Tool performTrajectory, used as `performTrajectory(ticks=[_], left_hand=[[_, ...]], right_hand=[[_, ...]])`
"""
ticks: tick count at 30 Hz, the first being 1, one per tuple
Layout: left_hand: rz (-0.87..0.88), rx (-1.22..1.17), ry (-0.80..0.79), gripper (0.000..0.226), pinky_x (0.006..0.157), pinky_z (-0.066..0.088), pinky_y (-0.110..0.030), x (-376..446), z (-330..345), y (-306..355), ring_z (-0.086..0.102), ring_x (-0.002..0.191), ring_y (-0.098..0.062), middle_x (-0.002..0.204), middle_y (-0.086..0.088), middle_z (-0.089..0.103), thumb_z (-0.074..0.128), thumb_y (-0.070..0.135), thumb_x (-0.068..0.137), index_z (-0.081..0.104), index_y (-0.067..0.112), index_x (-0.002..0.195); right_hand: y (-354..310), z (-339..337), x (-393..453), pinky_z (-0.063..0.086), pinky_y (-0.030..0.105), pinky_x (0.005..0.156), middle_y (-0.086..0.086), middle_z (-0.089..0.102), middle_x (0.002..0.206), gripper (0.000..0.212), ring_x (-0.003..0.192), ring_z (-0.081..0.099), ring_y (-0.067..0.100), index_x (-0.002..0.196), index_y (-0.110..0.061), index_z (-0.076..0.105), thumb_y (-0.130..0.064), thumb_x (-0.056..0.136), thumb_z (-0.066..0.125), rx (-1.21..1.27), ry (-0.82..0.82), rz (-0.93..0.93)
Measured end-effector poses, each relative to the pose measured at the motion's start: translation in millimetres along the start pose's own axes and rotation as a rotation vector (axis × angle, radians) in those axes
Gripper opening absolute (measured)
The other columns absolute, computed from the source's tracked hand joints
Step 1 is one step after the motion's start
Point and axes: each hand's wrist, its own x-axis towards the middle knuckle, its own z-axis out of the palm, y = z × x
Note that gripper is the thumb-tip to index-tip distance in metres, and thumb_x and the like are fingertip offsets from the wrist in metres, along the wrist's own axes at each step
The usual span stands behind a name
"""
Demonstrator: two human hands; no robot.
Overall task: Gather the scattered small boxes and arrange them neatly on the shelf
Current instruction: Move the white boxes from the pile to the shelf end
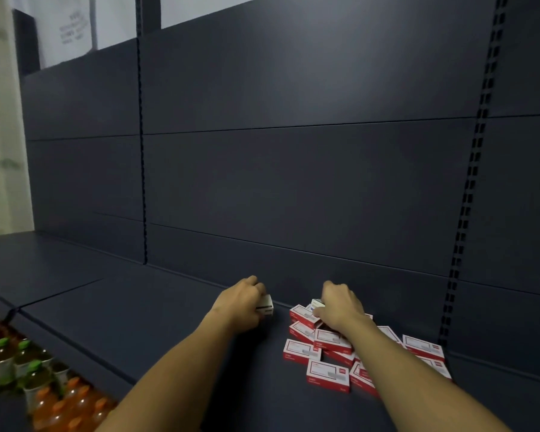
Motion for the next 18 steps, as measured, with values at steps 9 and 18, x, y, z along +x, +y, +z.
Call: performTrajectory(ticks=[9,18], left_hand=[[0.068,-0.061,0.072,0.051,0.09,0.053,-0.038,24.4,-6.7,41.2,0.054,0.109,-0.018,0.123,0.005,0.049,0.072,0.033,0.086,0.054,0.022,0.132],[0.237,-0.128,0.083,0.038,0.081,0.053,-0.041,53.7,-3.1,123.7,0.058,0.098,-0.023,0.112,0.003,0.048,0.07,0.031,0.089,0.061,0.018,0.123]], right_hand=[[21.6,-17.2,-7.5,0.045,0.034,0.104,0.009,0.042,0.132,0.041,0.123,0.046,0.025,0.127,-0.001,0.057,-0.009,0.088,0.067,-0.096,0.063,-0.065],[86.8,-64.0,-48.2,0.038,0.036,0.102,0.004,0.052,0.124,0.047,0.117,0.044,0.025,0.127,-0.016,0.056,-0.03,0.086,0.073,-0.2,0.192,-0.066]])
